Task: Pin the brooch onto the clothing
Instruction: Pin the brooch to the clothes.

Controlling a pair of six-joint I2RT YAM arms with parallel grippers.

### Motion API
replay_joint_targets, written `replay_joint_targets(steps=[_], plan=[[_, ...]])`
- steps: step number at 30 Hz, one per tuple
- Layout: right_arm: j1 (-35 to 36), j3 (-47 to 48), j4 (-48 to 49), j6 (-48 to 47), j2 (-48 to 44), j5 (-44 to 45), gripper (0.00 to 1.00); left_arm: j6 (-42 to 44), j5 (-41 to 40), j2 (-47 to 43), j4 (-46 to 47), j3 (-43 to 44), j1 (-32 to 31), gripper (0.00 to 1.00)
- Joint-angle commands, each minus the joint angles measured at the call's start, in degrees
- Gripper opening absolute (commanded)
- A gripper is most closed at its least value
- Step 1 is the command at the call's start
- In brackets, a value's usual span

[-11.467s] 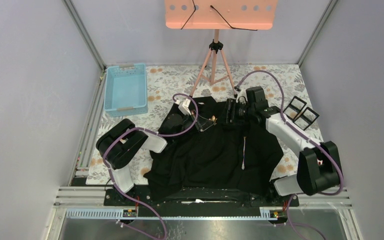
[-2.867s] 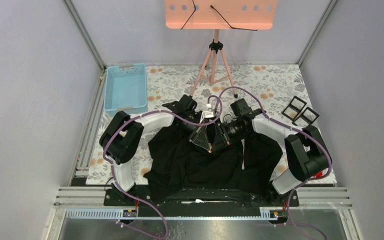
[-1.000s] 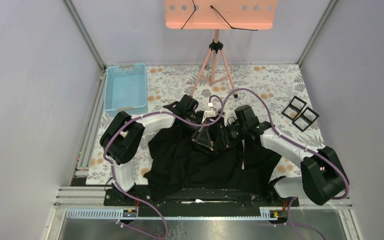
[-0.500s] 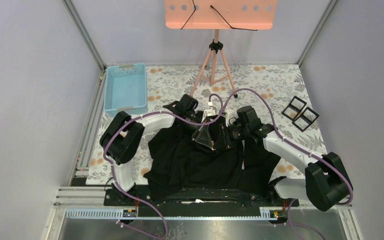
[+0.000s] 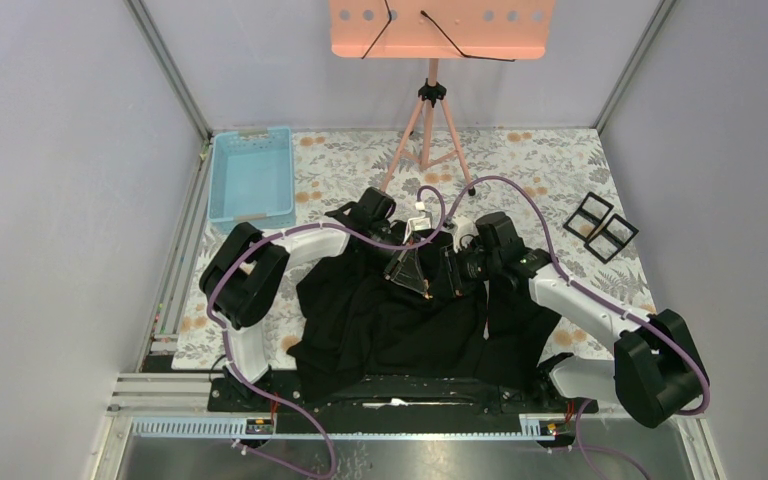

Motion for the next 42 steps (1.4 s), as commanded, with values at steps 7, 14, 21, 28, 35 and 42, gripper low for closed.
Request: replay_joint_targets(steps=[7,14,21,28,35,42], plan=[[0.22,2.48,3.34,0.23,-0.1,4.67,0.26,-1.04,4.82,-1.64,2.84,-0.91,-0.99,0.0],[0.17,2.13,4.62,1.78,-0.82,6.58,0.26,-1.6,4.27,-1.69,3.65,-1.21,-1.03,0.0],[0.22,1.44,4.56,1.27,-2.44,5.84,0.26,-7.39,1.52,-2.3,11.48,-3.76,-0.37,0.0],[0.23,0.75,4.76,1.54,-4.59,5.22,0.3,-8.51,-0.06,-1.88,12.77,-4.21,0.27,0.0],[0.13,1.13,4.14,2.44,-7.51,5.79,0.37,-8.51,-0.84,-1.99,12.82,-4.37,0.41,0.0],[0.15,1.84,2.39,2.0,-8.53,6.33,0.42,-9.34,-1.02,-2.41,12.78,-4.47,0.49,0.0]])
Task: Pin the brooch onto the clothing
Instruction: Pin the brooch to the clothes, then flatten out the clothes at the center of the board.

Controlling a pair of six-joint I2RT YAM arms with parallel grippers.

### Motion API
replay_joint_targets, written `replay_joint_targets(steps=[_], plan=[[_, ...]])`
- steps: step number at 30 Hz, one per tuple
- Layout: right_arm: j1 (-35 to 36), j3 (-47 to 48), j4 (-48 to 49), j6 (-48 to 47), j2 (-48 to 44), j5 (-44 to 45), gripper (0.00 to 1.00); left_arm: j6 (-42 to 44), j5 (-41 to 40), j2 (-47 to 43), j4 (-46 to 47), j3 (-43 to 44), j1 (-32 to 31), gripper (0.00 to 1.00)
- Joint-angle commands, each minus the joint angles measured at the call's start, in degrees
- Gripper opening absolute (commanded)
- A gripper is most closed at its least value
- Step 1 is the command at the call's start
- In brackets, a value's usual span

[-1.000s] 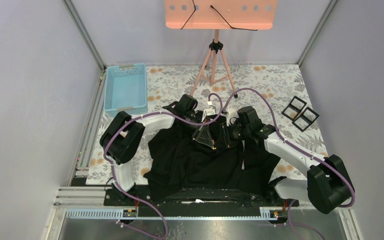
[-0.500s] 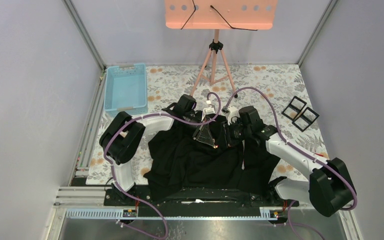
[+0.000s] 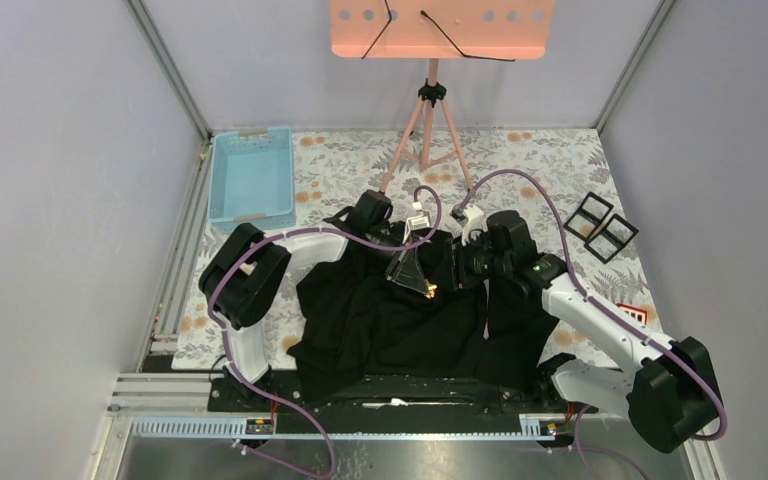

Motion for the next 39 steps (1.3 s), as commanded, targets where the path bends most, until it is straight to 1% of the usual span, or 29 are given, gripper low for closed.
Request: replay_joint_targets(steps=[1,3,5,7,10,11,13,14,15,17,18,20,23,27,31,34,39], plan=[[-0.01,1.7,0.93,0.05,-1.56,0.81,0.46,-1.28,-0.5,-2.61,2.2,-0.57,0.08,0.0],[-0.06,1.6,0.74,0.18,-2.56,1.56,0.52,-1.97,-2.04,-3.29,3.84,-0.87,0.14,0.0],[-0.24,2.06,-0.87,0.17,-3.69,4.54,0.58,-3.77,-5.31,-4.45,5.91,-2.04,0.16,0.0],[-0.44,3.12,-3.36,0.0,-4.94,8.1,0.6,-5.44,-9.11,-6.3,8.28,-3.62,0.18,0.01],[-0.62,4.54,-7.06,0.04,-7.56,15.82,0.63,-7.33,-14.04,-9.17,11.56,-5.99,0.09,0.14],[-0.64,4.81,-8.01,0.04,-8.41,18.68,0.63,-8.01,-15.41,-10.02,12.44,-6.72,0.08,0.22],[-0.72,5.62,-10.54,-0.03,-9.72,24.57,0.65,-8.52,-18.37,-11.71,12.91,-7.7,0.07,0.44],[-0.83,5.95,-11.5,-0.25,-10.27,26.72,0.66,-8.39,-20.05,-12.7,12.08,-7.98,0.12,0.56],[-0.99,6.29,-12.27,-0.45,-10.74,28.24,0.67,-8.36,-22.22,-13.68,11.42,-8.18,0.1,0.73],[-1.41,6.97,-13.59,-0.72,-11.27,30.16,0.69,-8.36,-25.77,-16.2,9.84,-8.58,0.08,0.97],[-1.68,7.47,-14.27,-1.0,-11.26,31.11,0.7,-8.4,-27.9,-17.48,8.9,-8.55,0.07,0.99],[-2.59,8.56,-15.39,-1.47,-10.65,31.7,0.73,-8.37,-32.74,-20.42,6.01,-7.97,0.16,0.99],[-4.8,10.72,-16.9,-1.9,-7.52,31.88,0.75,-8.78,-41.63,-22.41,0.21,-5.42,0.98,0.99],[-8.92,12.76,-15.34,-2.11,-1.86,28.23,0.75,-10.23,-53.05,-21.64,-6.54,-0.97,3.7,0.99],[-12.62,15.56,-13.67,-3.89,5.78,24.59,0.75,-11.26,-59.3,-19.32,-9.25,1.3,8.11,0.99],[-14.44,17.69,-13.43,-4.64,11.69,22.05,0.74,-12.88,-59.23,-17.72,-8.64,1.61,11.53,0.99],[-15.65,19.95,-13.62,-6.84,19.48,21.11,0.73,-15.15,-52.75,-14.22,-5.99,2.07,14.69,0.99]])
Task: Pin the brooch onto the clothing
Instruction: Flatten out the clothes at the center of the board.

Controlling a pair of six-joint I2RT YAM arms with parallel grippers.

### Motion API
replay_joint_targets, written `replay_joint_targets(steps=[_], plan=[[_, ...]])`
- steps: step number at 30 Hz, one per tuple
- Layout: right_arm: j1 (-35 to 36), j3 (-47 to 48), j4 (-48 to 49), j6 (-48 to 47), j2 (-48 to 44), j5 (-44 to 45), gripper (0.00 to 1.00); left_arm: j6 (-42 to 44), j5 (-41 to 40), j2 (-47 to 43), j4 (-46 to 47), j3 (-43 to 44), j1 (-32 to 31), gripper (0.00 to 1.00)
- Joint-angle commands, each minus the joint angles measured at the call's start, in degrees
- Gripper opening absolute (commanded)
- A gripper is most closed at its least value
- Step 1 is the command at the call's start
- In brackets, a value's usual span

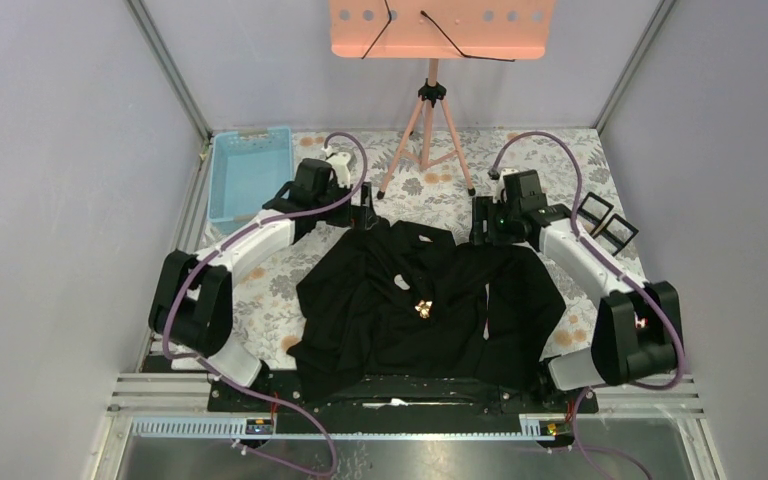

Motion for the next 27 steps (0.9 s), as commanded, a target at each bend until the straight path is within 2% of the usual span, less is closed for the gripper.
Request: replay_joint_targets(steps=[1,8,12,13,14,15,20,22,27], plan=[[-1.05,3.35,0.69,-3.02,4.59,-2.34,0.73,-3.25,3.08,3.55,2.56,2.51,1.38,0.99],[-1.38,3.56,-0.17,-4.73,8.3,1.4,0.72,-3.53,4.39,8.67,5.82,3.51,1.42,0.99],[-1.38,4.5,-0.18,-5.12,10.73,4.02,0.68,-4.03,5.9,11.43,7.56,4.17,1.42,0.97],[-1.34,4.85,-0.08,-5.21,11.23,4.48,0.66,-4.12,6.54,12.16,8.12,4.37,1.42,0.92],[-1.38,5.07,0.26,-5.26,11.95,4.75,0.63,-4.28,7.34,12.72,9.1,4.4,1.42,0.8],[-1.38,5.43,0.44,-5.37,12.56,4.81,0.58,-4.38,7.98,13.31,10.02,4.35,1.42,0.64],[-1.38,6.31,0.42,-5.24,12.87,4.45,0.13,-4.67,8.64,13.14,12.08,3.82,1.41,0.01],[-1.38,5.89,0.42,-4.78,10.48,4.25,0.0,-4.22,7.21,10.33,13.31,1.86,1.33,0.0],[-1.38,4.38,0.53,-3.7,-1.05,4.79,0.0,-2.35,0.87,-2.64,16.24,-4.49,0.99,0.0]])
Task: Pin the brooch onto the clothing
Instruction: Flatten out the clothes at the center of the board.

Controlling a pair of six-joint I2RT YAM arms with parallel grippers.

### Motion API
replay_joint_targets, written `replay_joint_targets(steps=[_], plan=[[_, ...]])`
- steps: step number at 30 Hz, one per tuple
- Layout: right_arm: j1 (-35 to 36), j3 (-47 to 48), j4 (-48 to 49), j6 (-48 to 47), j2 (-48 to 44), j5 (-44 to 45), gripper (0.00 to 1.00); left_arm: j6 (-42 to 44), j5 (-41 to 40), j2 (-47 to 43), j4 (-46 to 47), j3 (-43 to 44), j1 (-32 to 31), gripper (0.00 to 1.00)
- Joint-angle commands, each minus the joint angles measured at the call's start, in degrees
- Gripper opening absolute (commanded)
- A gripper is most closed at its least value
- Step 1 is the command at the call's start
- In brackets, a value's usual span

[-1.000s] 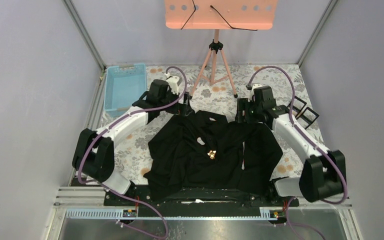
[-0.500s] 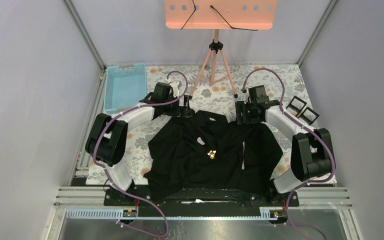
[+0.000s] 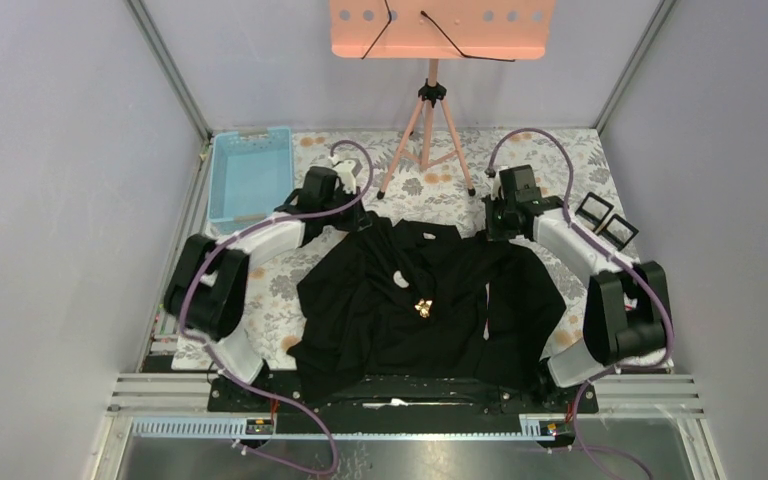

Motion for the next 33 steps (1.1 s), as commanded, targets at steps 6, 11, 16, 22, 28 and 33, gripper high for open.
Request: replay_joint_targets(steps=[6,11,16,22,28,33], plan=[[-0.27,1.42,-0.26,-1.04,-29.87,4.13,0.0,8.69,-15.58,-33.07,8.03,-9.54,-2.88,0.0],[-0.19,7.43,-1.65,-5.61,-41.99,2.7,0.0,12.75,-17.54,-47.65,6.02,-7.91,-4.52,0.0],[-0.19,15.7,-3.33,-8.11,-48.75,2.88,0.0,16.24,-15.19,-56.76,-0.14,-1.58,-4.97,0.0],[-0.22,24.17,-2.4,-9.1,-54.42,-0.08,0.0,17.9,-8.92,-64.74,-7.57,7.44,-5.16,0.0],[-0.24,33.37,-5.92,-8.8,-53.92,-2.35,0.0,14.12,-5.2,-66.37,-14.75,16.68,-5.12,0.0],[-0.19,27.03,-2.82,-9.99,-51.24,4.78,0.0,7.39,-11.36,-64.21,-13.27,10.74,-5.16,0.0]])
